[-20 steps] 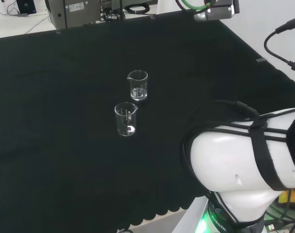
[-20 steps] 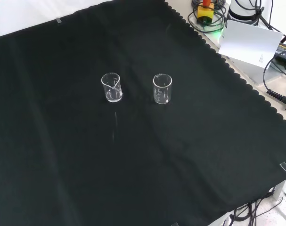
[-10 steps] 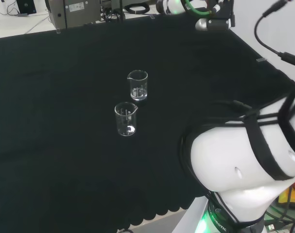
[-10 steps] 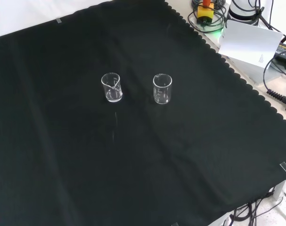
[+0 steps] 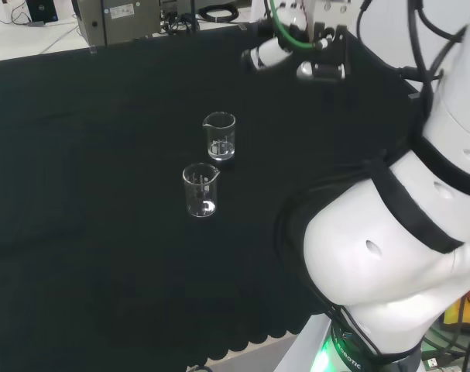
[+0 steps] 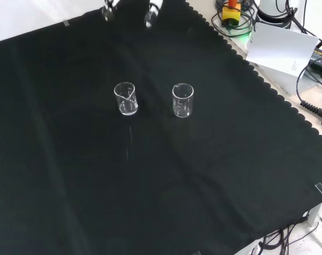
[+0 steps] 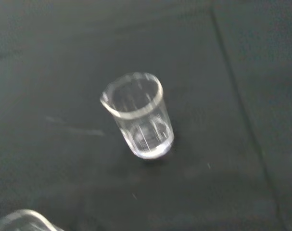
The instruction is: Pick up the beaker on the right.
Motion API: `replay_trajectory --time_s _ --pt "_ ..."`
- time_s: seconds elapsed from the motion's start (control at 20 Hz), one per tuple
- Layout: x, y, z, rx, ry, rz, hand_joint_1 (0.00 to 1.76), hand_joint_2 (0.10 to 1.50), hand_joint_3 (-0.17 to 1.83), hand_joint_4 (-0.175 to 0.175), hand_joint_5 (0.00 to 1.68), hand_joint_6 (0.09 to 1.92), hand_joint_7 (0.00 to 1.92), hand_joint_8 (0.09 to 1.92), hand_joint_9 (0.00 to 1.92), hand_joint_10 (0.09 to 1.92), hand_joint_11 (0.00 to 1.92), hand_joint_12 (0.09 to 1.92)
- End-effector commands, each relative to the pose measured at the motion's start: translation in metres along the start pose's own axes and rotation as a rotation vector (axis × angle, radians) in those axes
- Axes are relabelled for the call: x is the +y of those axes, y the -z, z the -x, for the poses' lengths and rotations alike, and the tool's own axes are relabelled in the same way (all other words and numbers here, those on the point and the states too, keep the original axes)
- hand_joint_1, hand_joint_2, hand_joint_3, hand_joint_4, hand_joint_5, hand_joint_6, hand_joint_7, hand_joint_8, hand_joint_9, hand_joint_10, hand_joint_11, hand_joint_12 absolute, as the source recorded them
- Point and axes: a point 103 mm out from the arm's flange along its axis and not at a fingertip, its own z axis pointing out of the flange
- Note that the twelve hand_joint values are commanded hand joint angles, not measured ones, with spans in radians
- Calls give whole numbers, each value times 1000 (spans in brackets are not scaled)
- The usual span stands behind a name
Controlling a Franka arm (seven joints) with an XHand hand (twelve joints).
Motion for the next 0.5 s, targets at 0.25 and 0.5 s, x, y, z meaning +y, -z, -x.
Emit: replay_trajectory --time_s 0.25,0.5 --pt "87 -50 0 136 141 51 651 823 165 0 279 87 89 507 220 609 0 1305" --pt "94 -62 5 150 153 41 675 806 173 1 262 87 71 504 197 605 0 1282"
